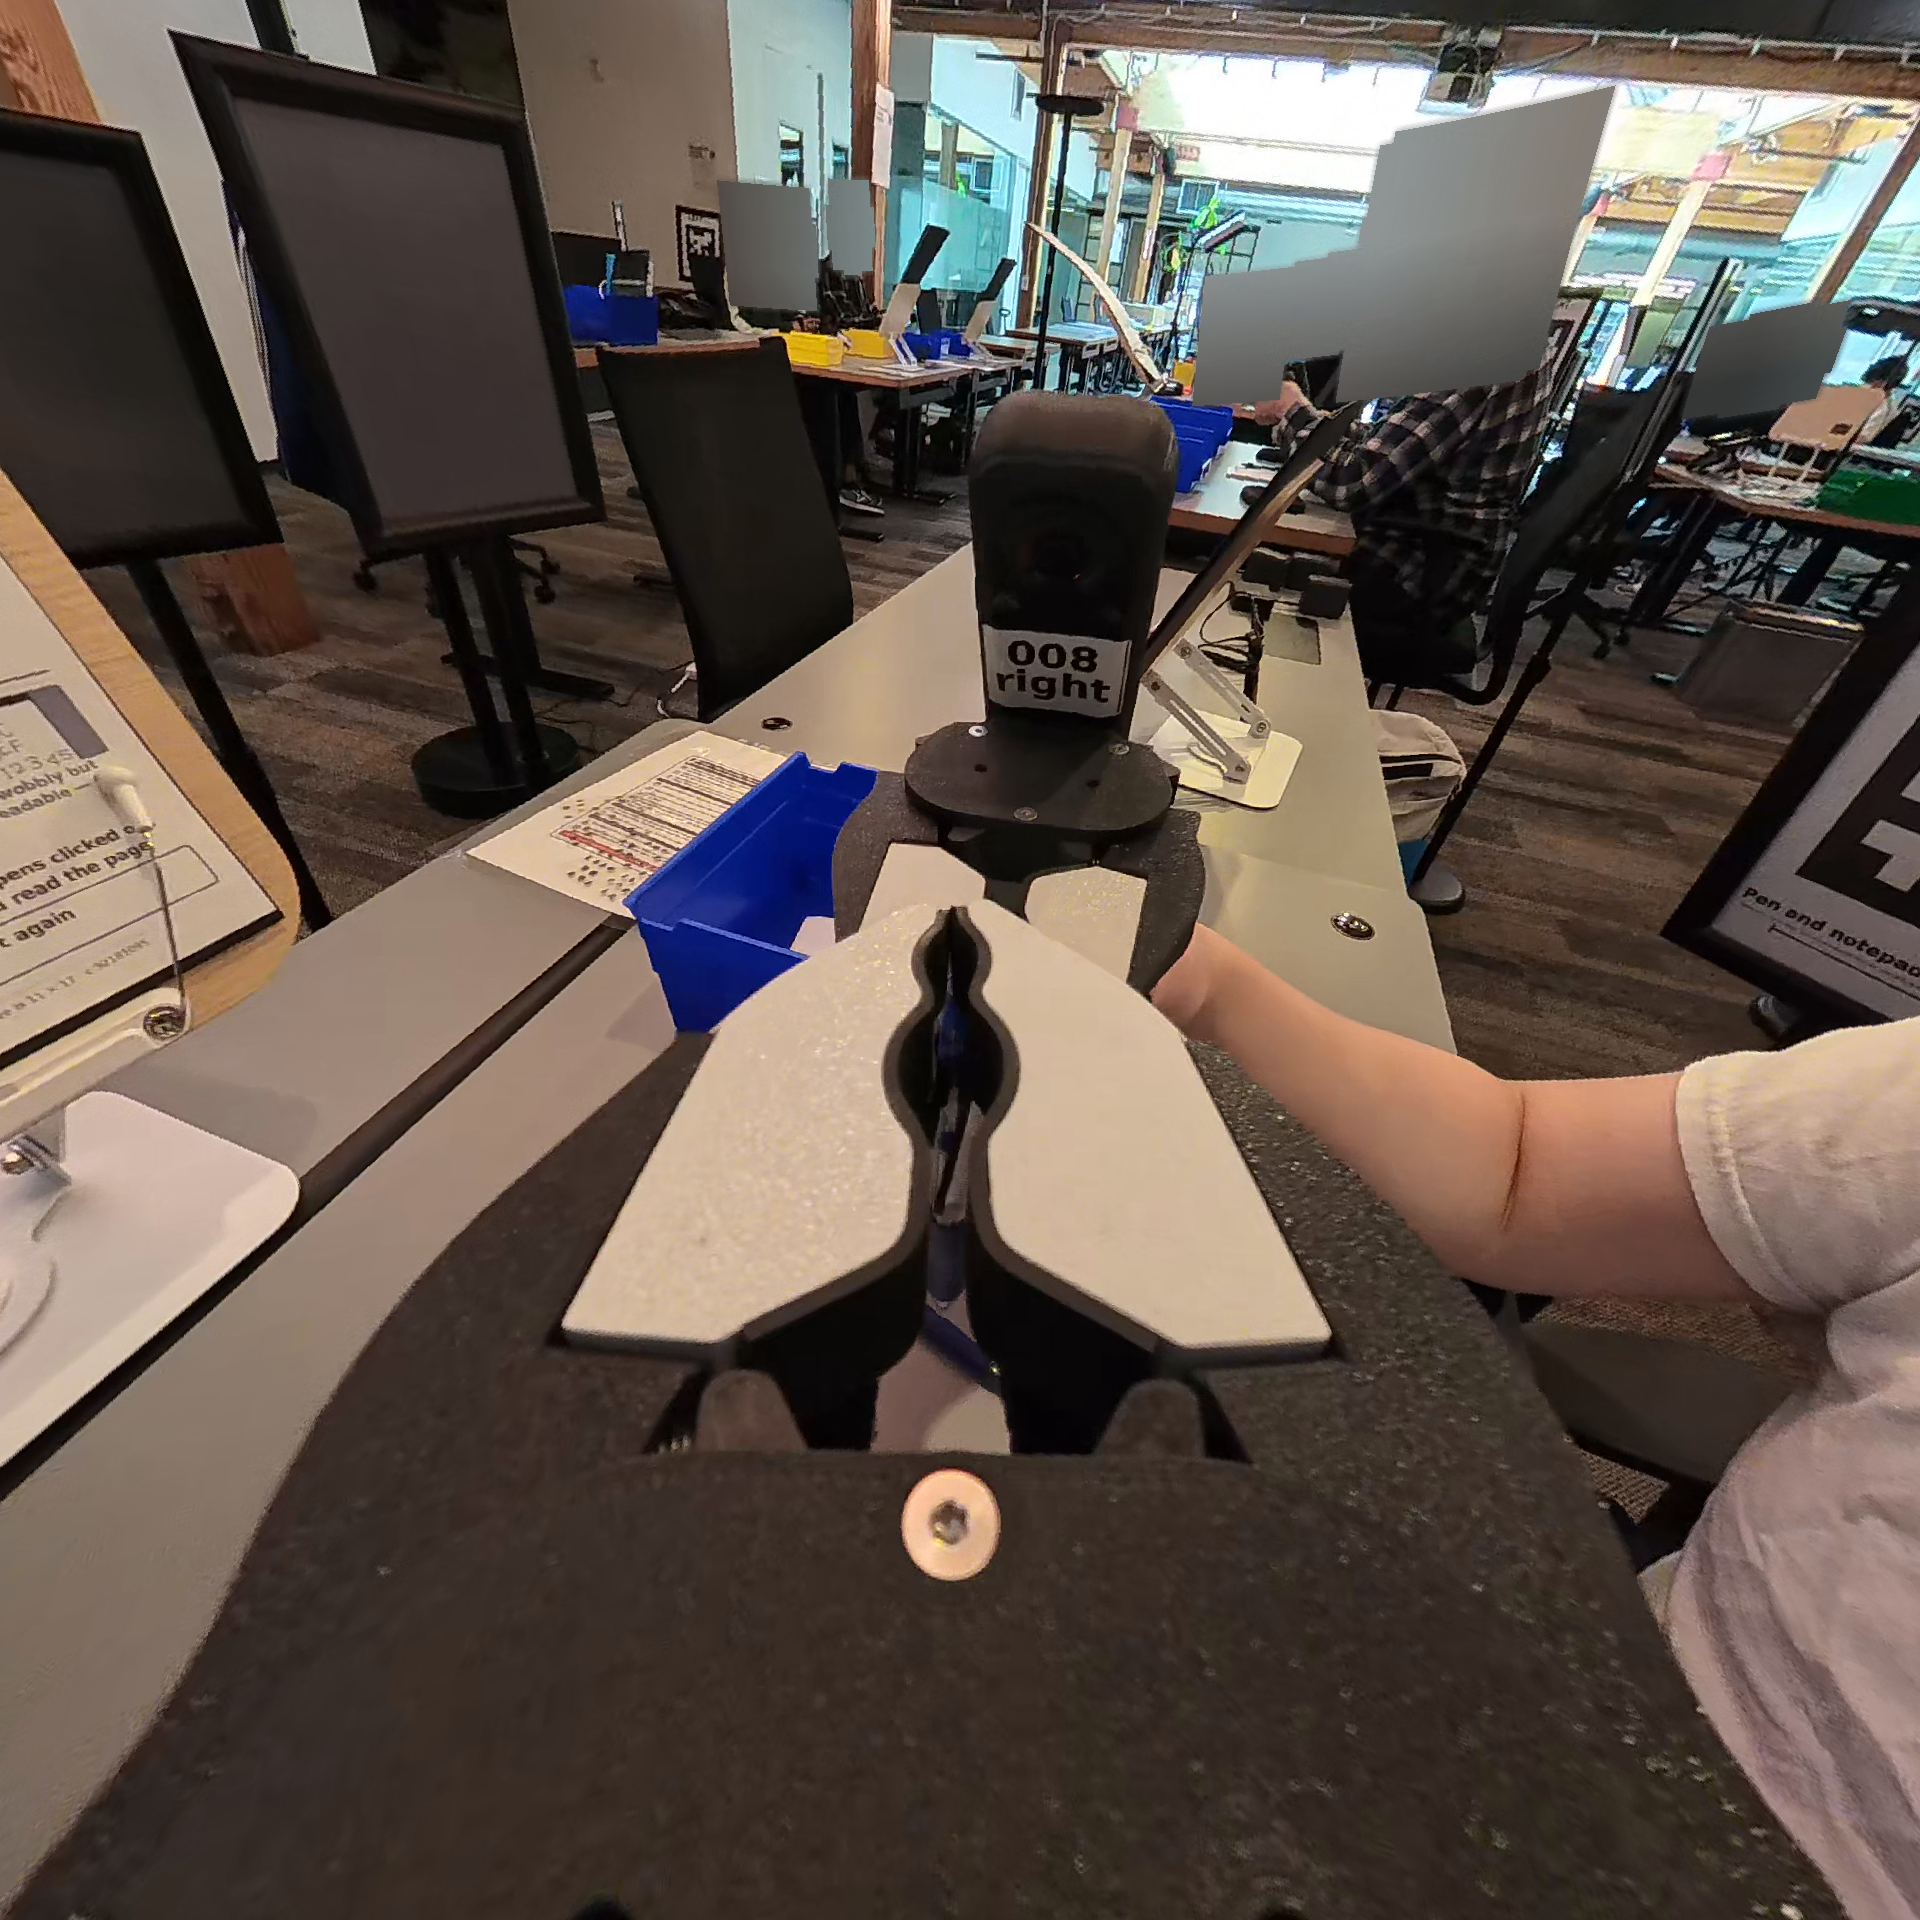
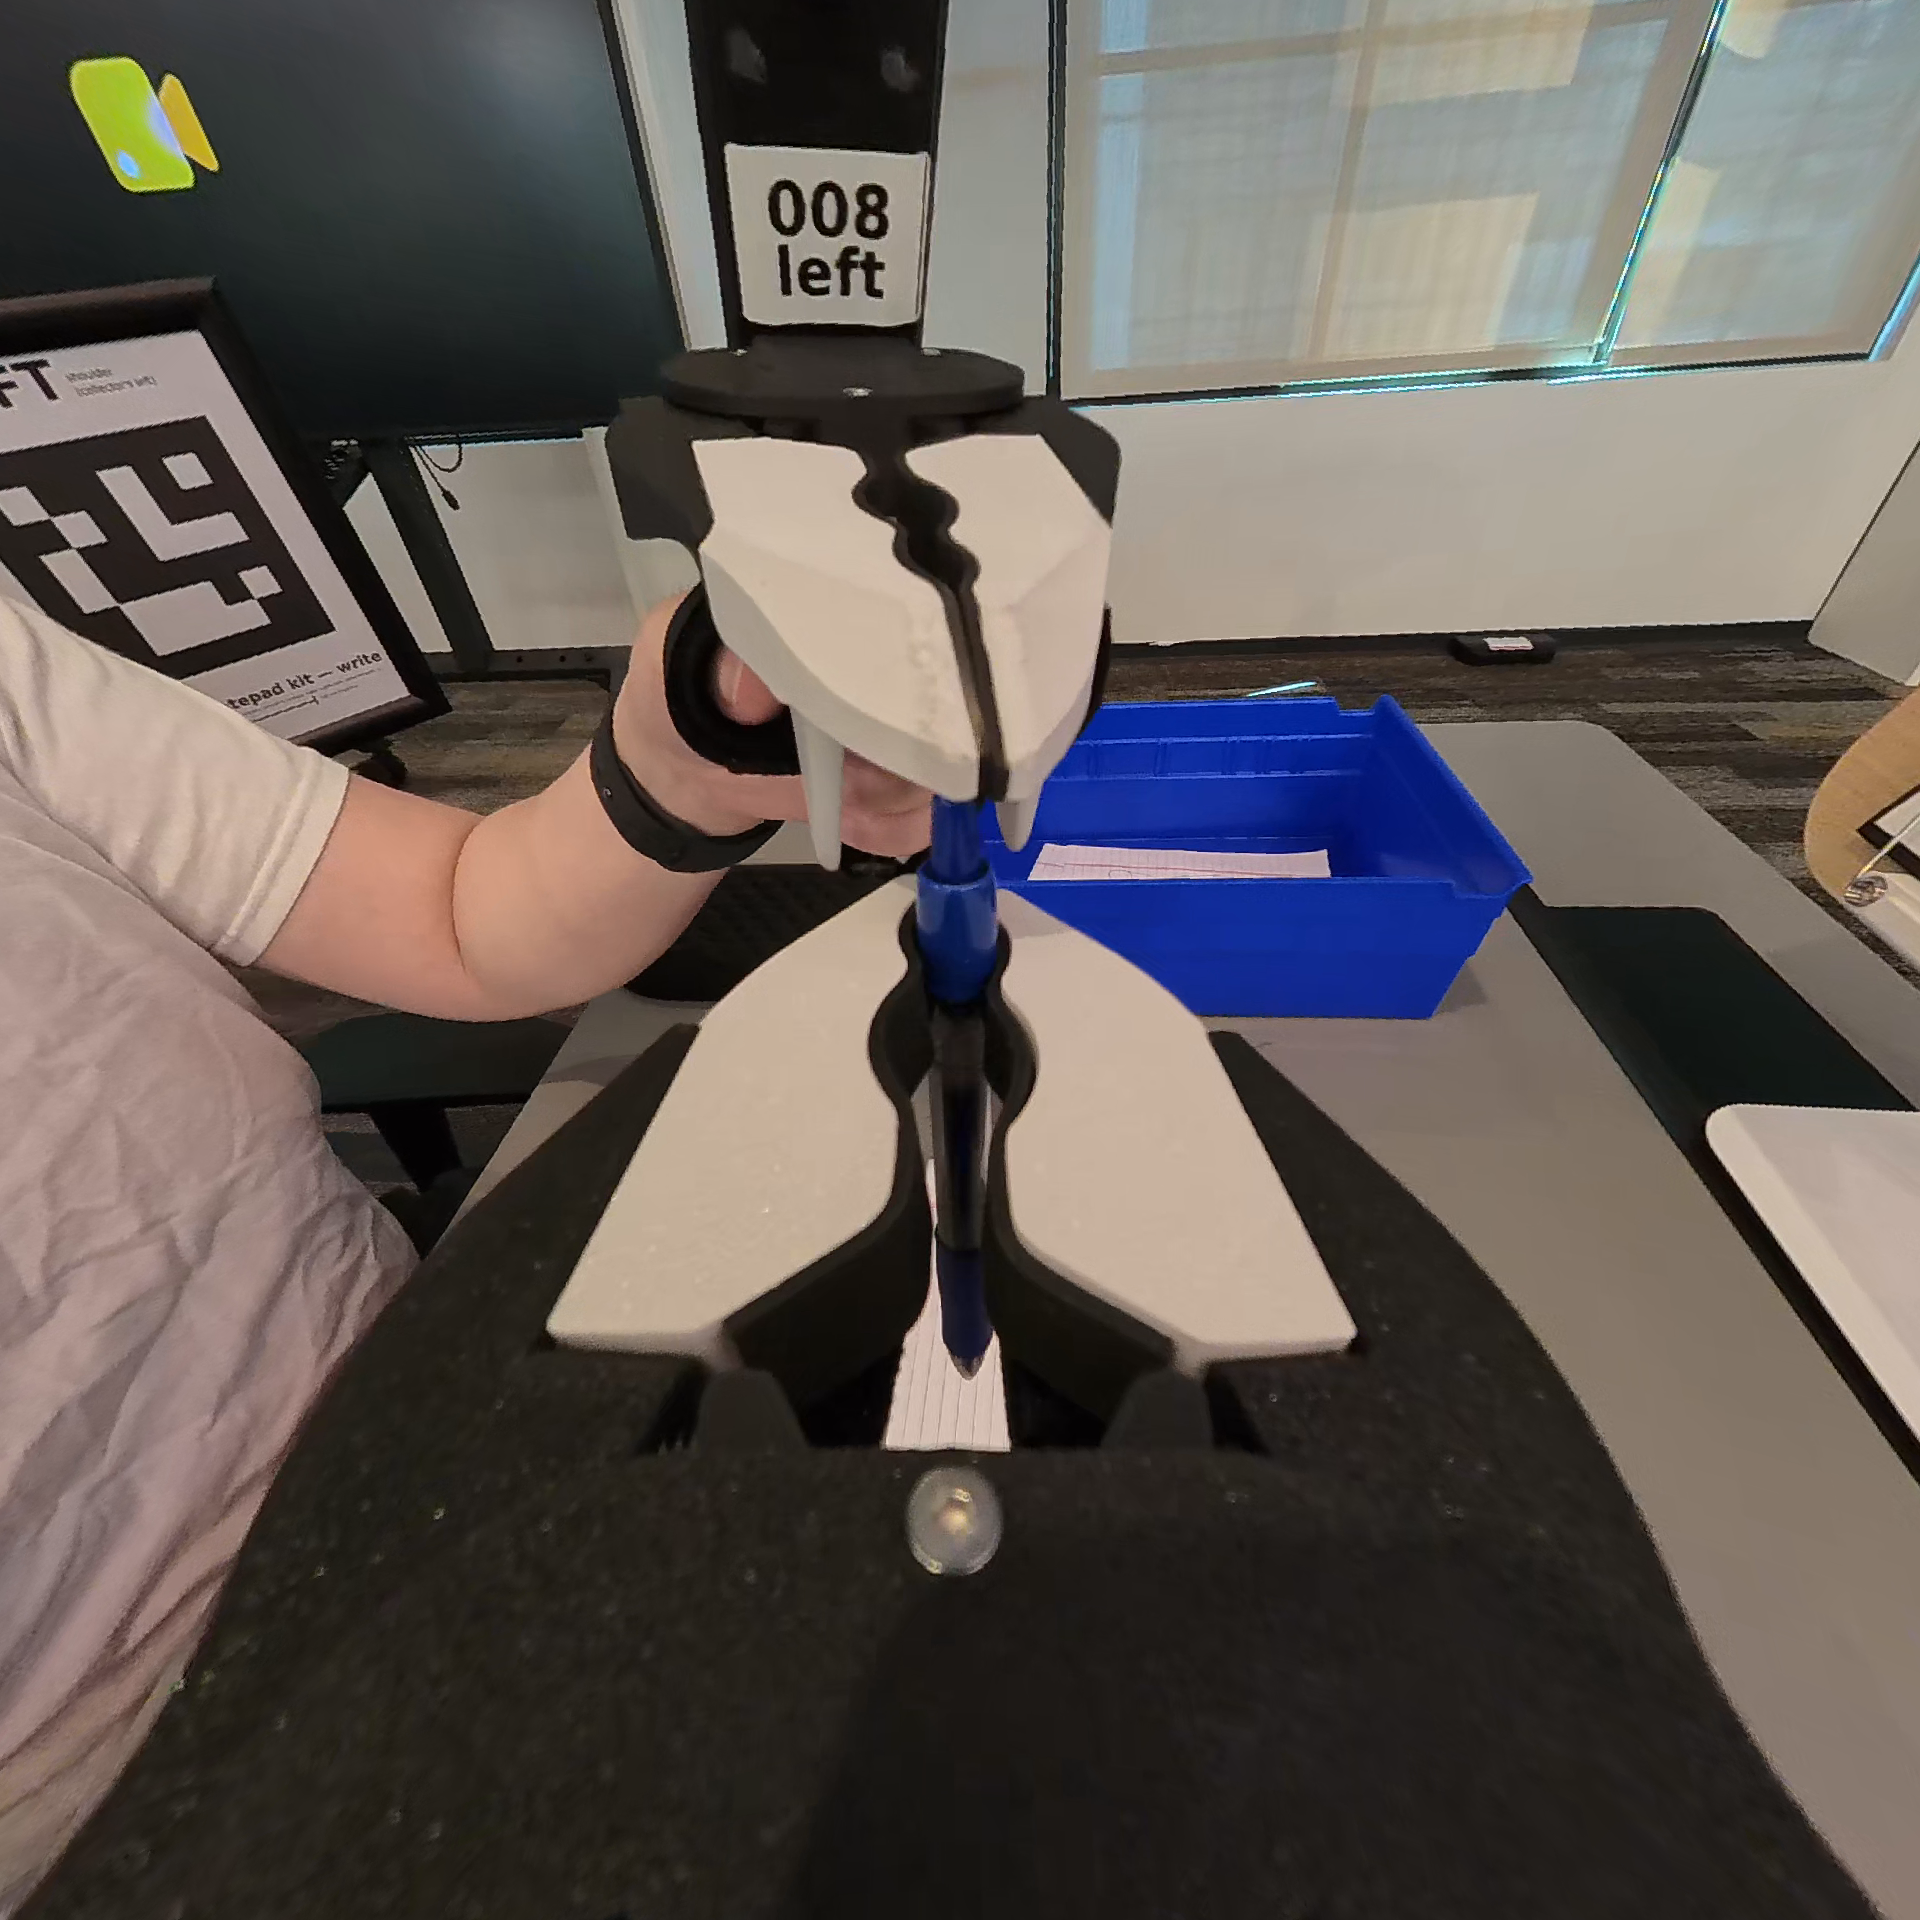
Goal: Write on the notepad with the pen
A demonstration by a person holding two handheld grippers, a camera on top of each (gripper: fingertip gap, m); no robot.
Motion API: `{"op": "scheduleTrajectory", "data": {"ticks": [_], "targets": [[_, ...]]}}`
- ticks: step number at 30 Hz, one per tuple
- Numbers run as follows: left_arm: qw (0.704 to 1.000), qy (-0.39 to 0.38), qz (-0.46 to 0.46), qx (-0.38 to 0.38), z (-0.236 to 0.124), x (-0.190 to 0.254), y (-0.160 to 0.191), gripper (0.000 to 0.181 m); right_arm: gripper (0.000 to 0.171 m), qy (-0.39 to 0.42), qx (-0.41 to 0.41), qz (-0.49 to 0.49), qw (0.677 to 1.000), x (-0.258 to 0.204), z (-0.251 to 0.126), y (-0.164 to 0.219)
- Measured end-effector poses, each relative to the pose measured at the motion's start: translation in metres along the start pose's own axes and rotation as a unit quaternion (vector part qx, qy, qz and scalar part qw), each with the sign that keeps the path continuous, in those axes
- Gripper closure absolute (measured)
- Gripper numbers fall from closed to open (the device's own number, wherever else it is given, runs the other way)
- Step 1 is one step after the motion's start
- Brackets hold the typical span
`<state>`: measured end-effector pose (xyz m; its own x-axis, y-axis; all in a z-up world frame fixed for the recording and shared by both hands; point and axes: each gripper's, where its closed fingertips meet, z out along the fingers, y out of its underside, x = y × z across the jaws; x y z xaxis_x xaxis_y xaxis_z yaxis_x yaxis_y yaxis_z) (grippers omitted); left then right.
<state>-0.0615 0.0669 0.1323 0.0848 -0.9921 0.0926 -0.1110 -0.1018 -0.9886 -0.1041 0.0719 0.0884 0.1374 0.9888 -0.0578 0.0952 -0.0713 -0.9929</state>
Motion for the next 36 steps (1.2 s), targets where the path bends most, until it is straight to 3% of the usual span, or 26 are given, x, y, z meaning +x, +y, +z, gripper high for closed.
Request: {"op": "scheduleTrajectory", "data": {"ticks": [12,36], "targets": [[0.997,0.05,-0.046,0.025,-0.002,0.007,0.0,0.181,0.167,-0.053,0.018,0.021,0.998,-0.014,-0.001,-0.005],[0.999,0.033,-0.03,-0.01,-0.002,0.004,0.011,0.181,0.167,-0.052,-0.017,0.046,0.997,-0.014,0.006,0.005]]}}
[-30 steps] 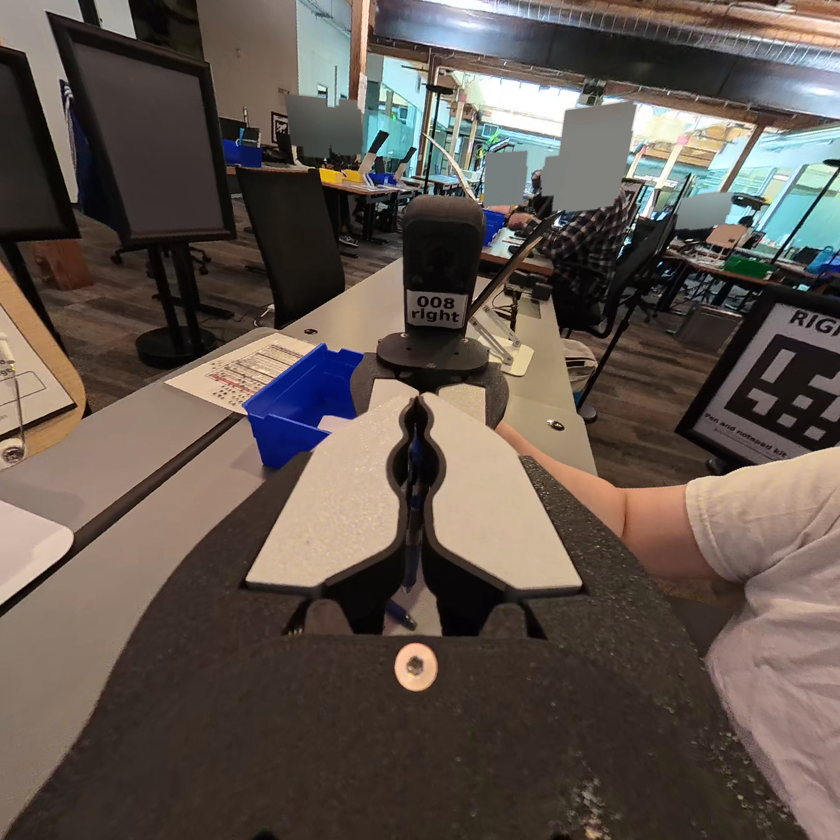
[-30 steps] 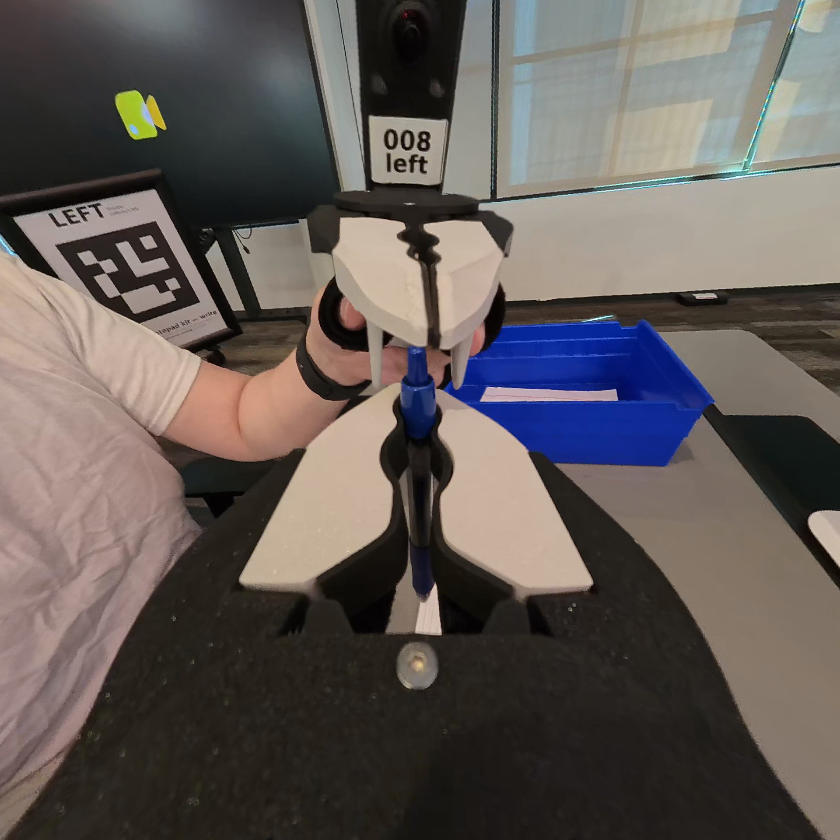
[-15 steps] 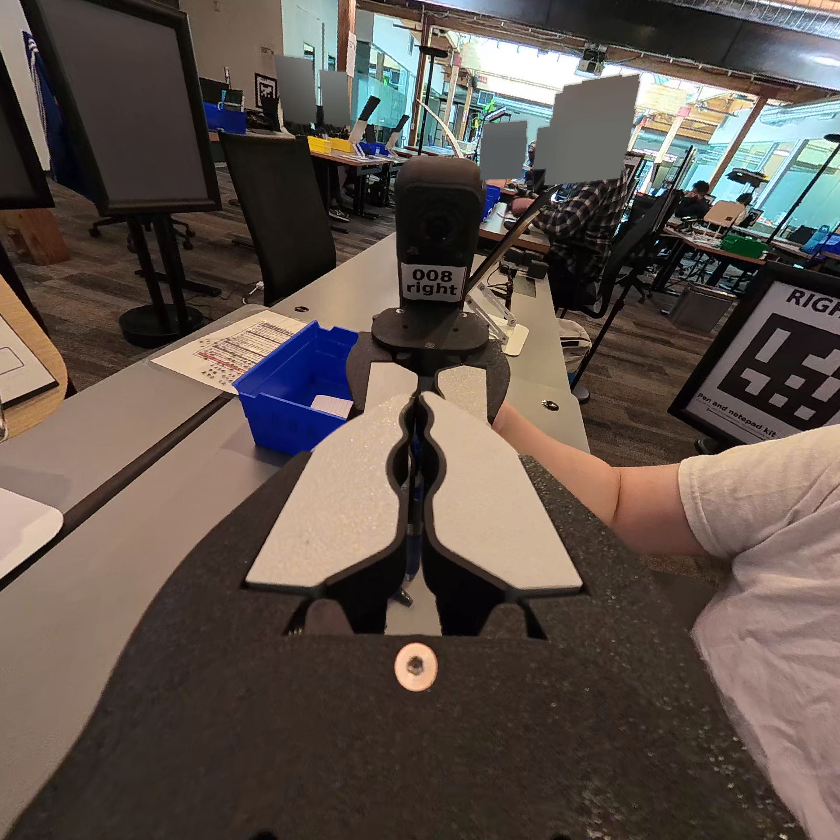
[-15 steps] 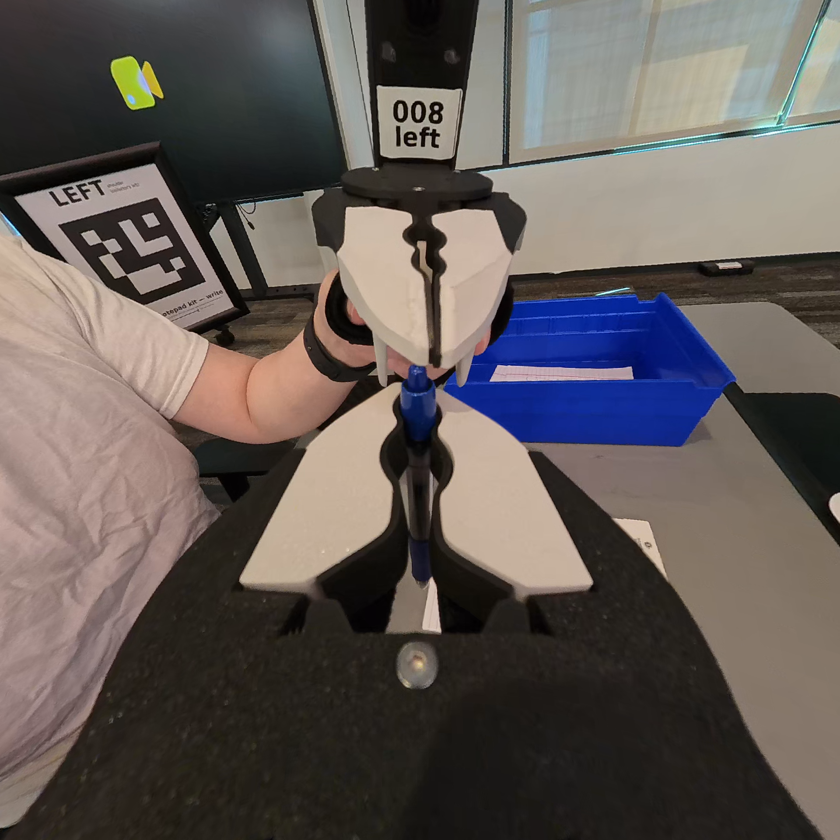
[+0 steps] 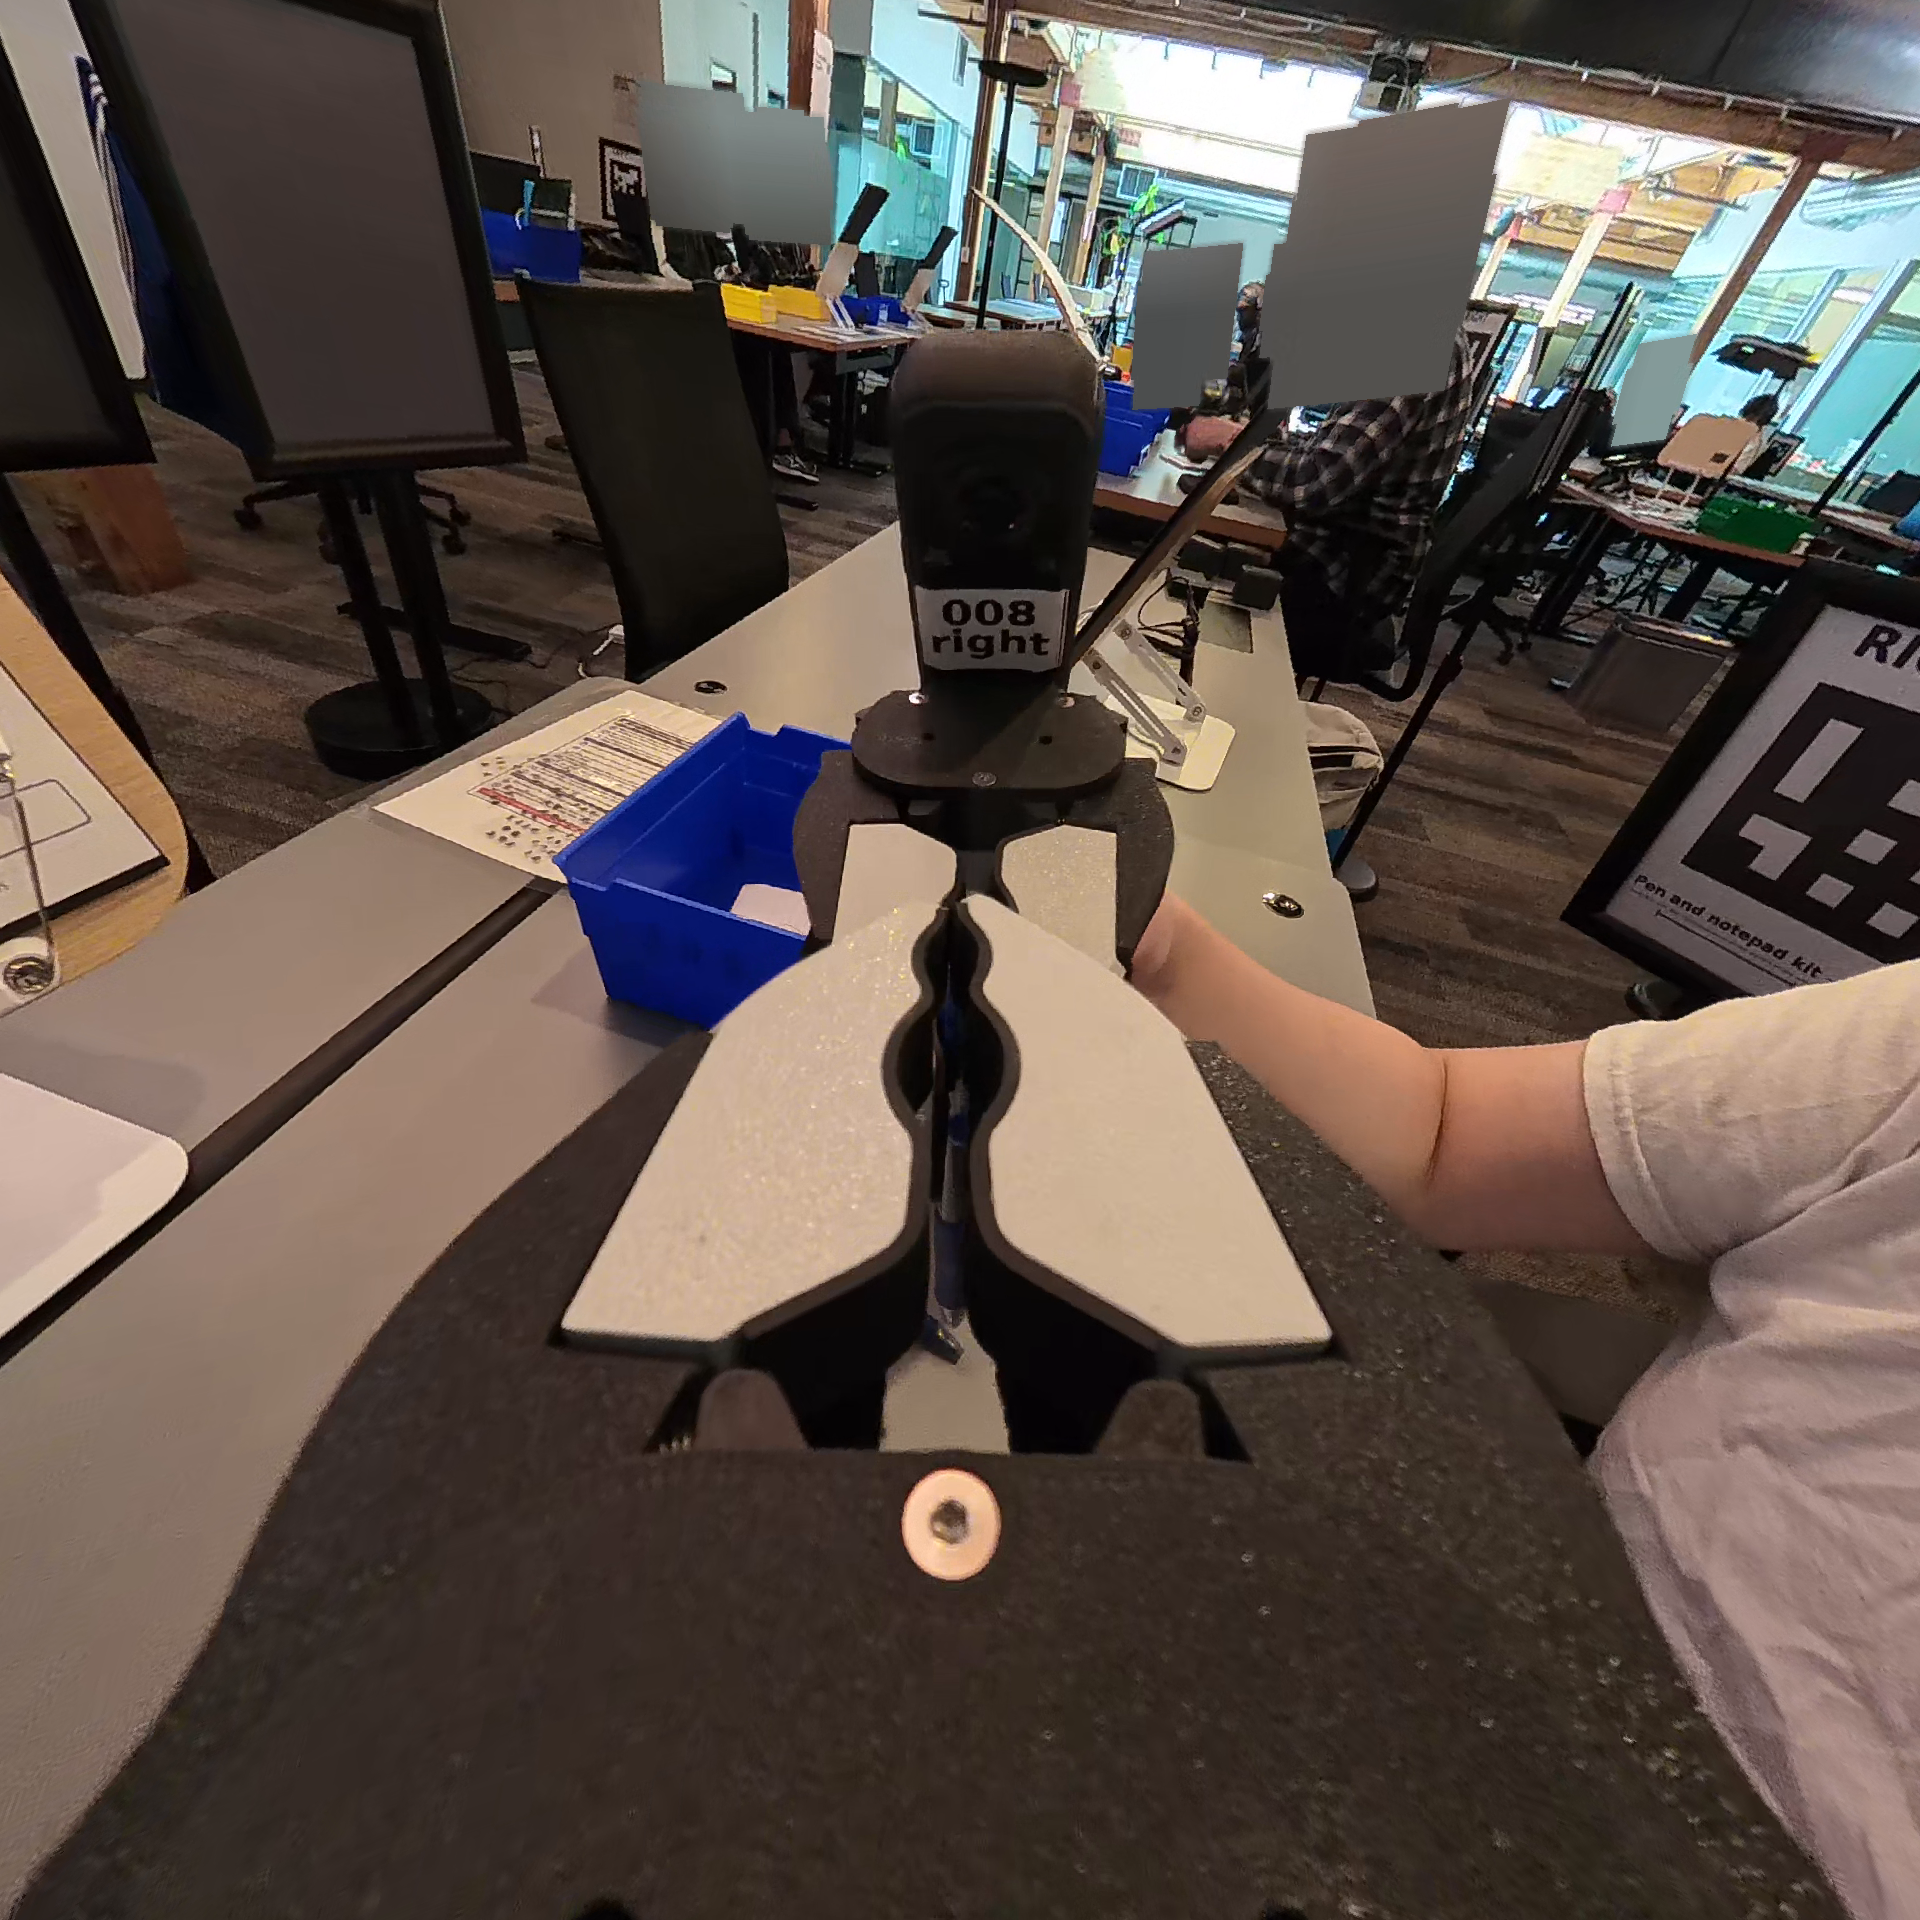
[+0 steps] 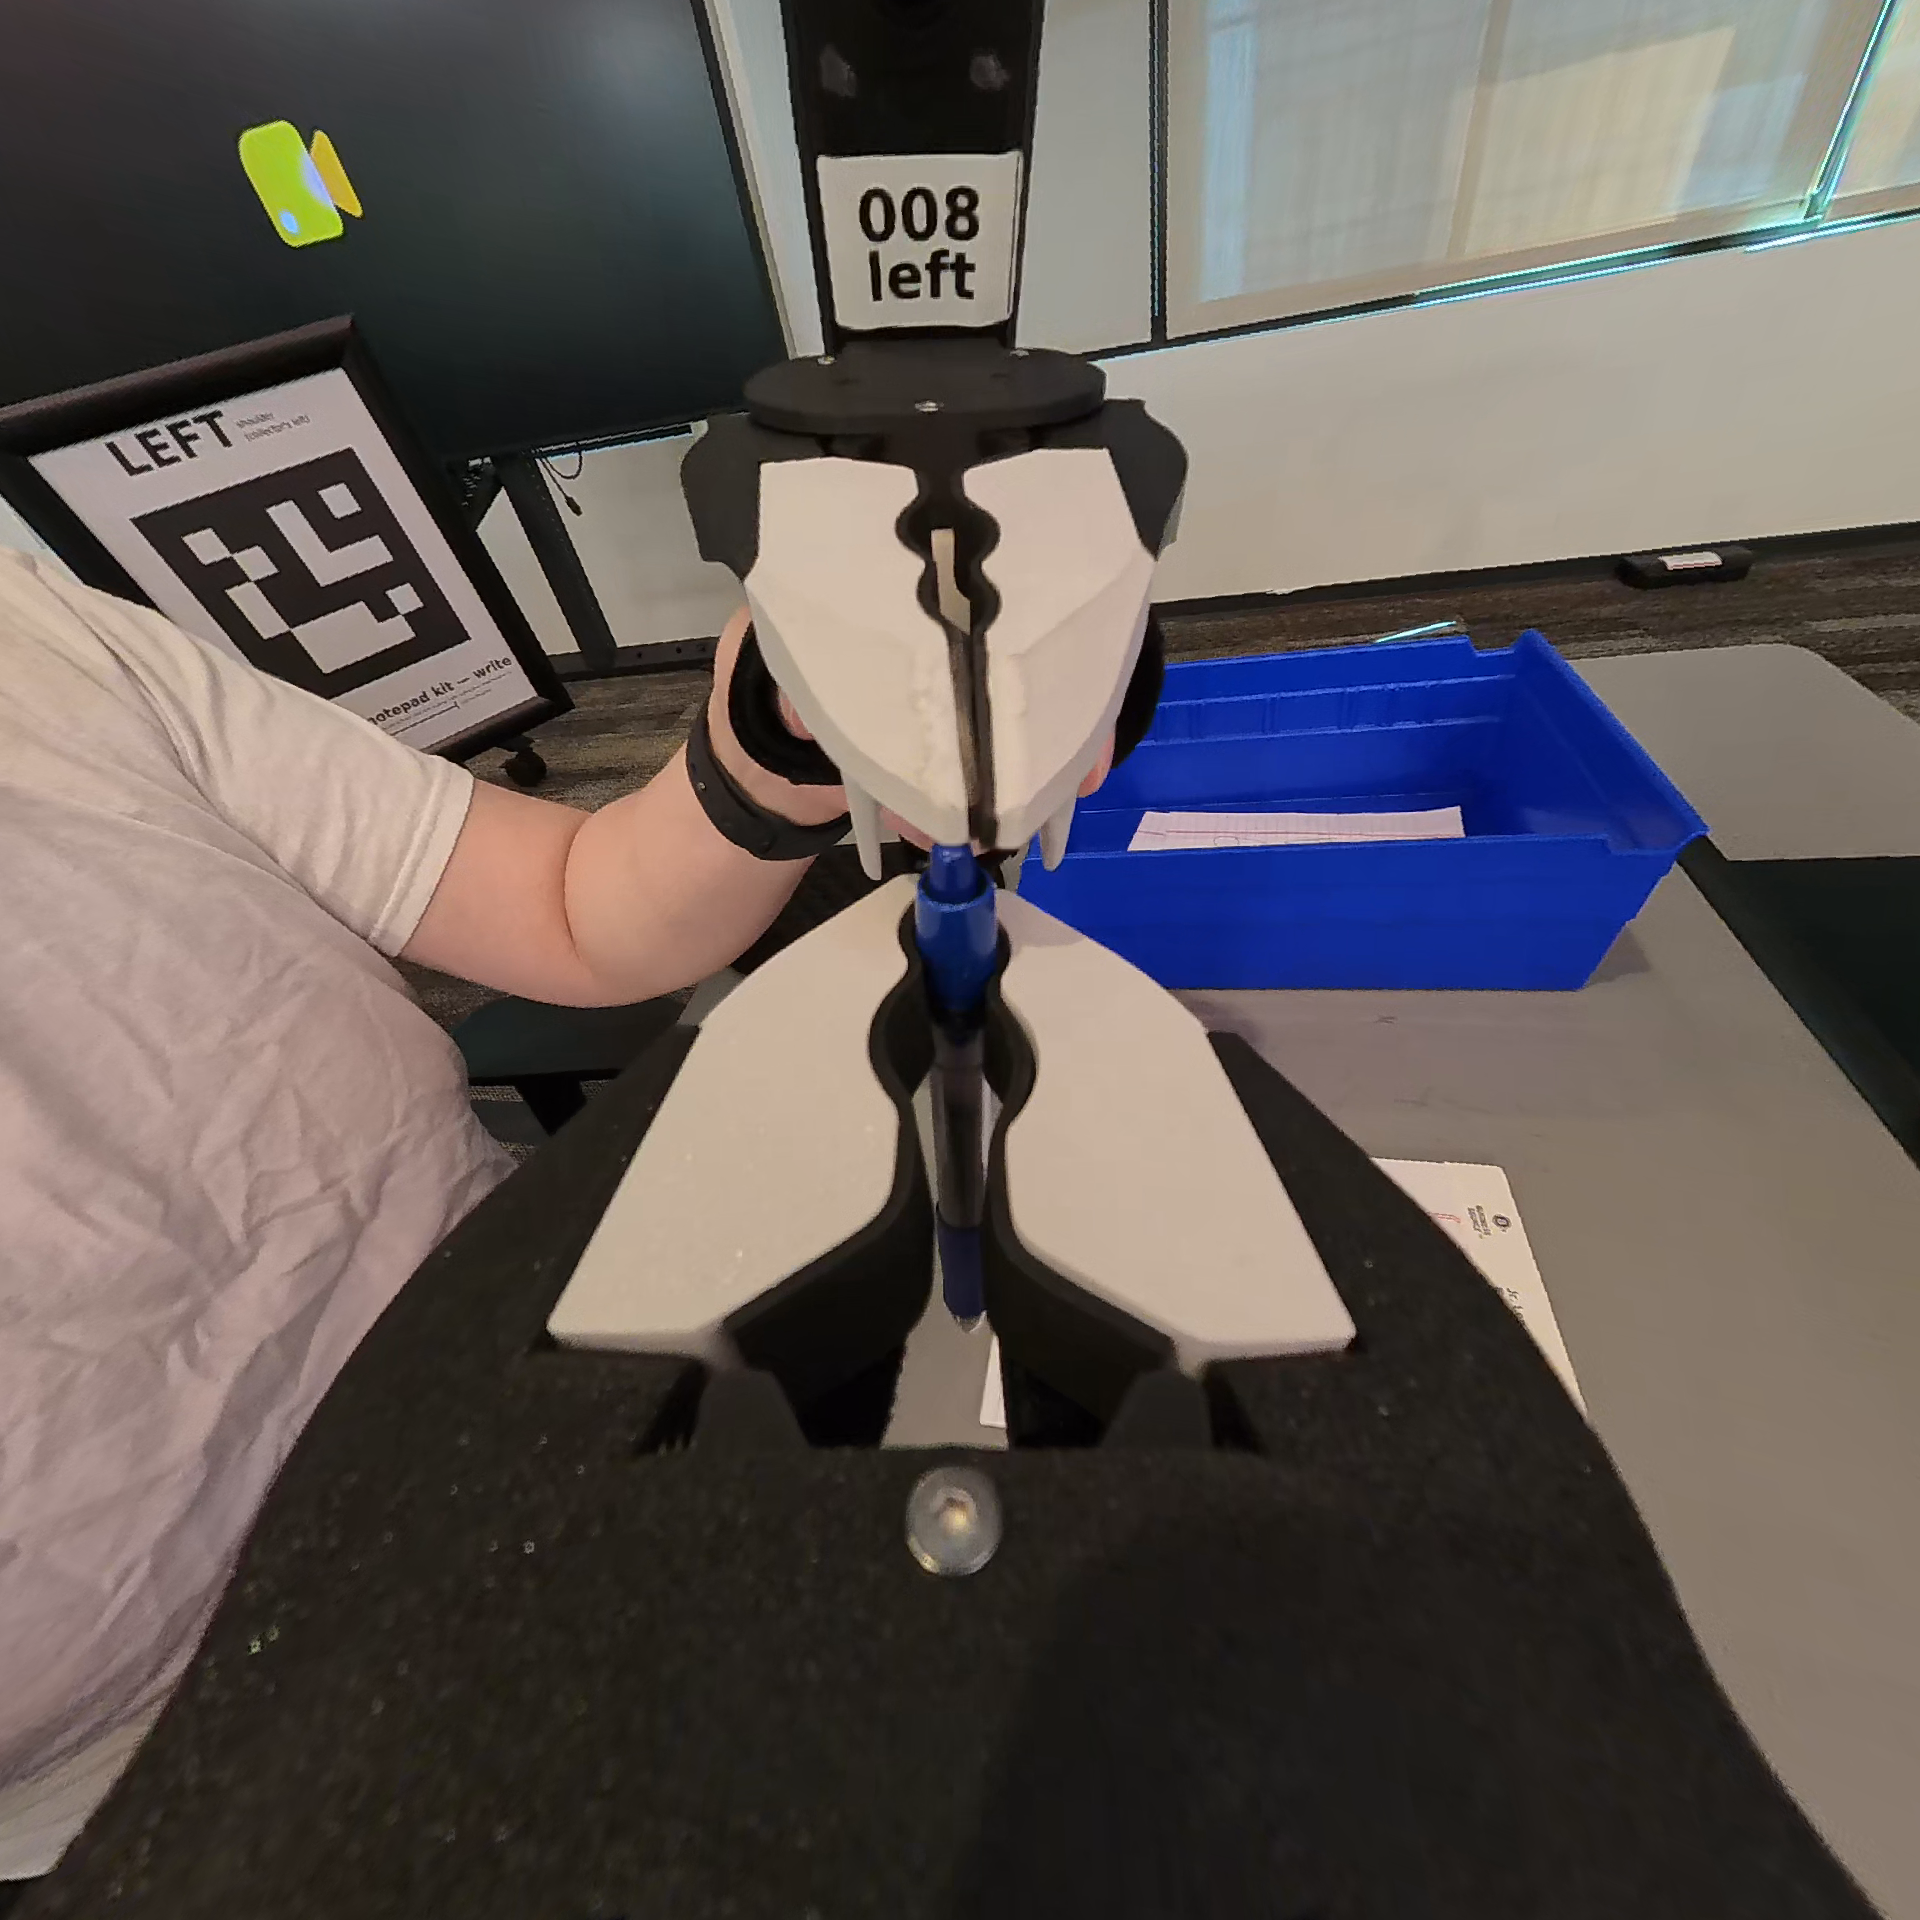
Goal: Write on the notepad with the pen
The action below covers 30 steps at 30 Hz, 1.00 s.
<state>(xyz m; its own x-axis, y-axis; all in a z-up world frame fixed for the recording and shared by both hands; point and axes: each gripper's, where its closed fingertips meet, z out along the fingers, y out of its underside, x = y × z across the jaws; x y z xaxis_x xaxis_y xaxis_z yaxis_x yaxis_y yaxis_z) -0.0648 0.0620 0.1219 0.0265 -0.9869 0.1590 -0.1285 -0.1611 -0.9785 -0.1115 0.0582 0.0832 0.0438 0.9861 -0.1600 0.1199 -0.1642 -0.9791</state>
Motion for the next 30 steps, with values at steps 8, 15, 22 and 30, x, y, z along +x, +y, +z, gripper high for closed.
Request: {"op": "scheduleTrajectory", "data": {"ticks": [8,15,22,30], "targets": [[1.0,-0.003,0.002,-0.02,0.0,-0.002,0.006,0.181,0.167,0.003,-0.011,0.001,1.0,0.001,0.001,0.004],[0.999,-0.008,0.008,-0.05,0.0,-0.003,0.011,0.181,0.167,0.01,-0.016,-0.001,1.0,0.003,0.002,0.005],[0.999,-0.005,0.01,-0.041,0.001,-0.004,0.01,0.181,0.167,-0.004,-0.017,0.012,1.0,0.001,0.001,0.007],[0.994,-0.06,0.038,0.082,-0.014,-0.002,-0.021,0.181,0.167,0.026,0.012,0.046,0.999,0.023,-0.007,0.008]]}}
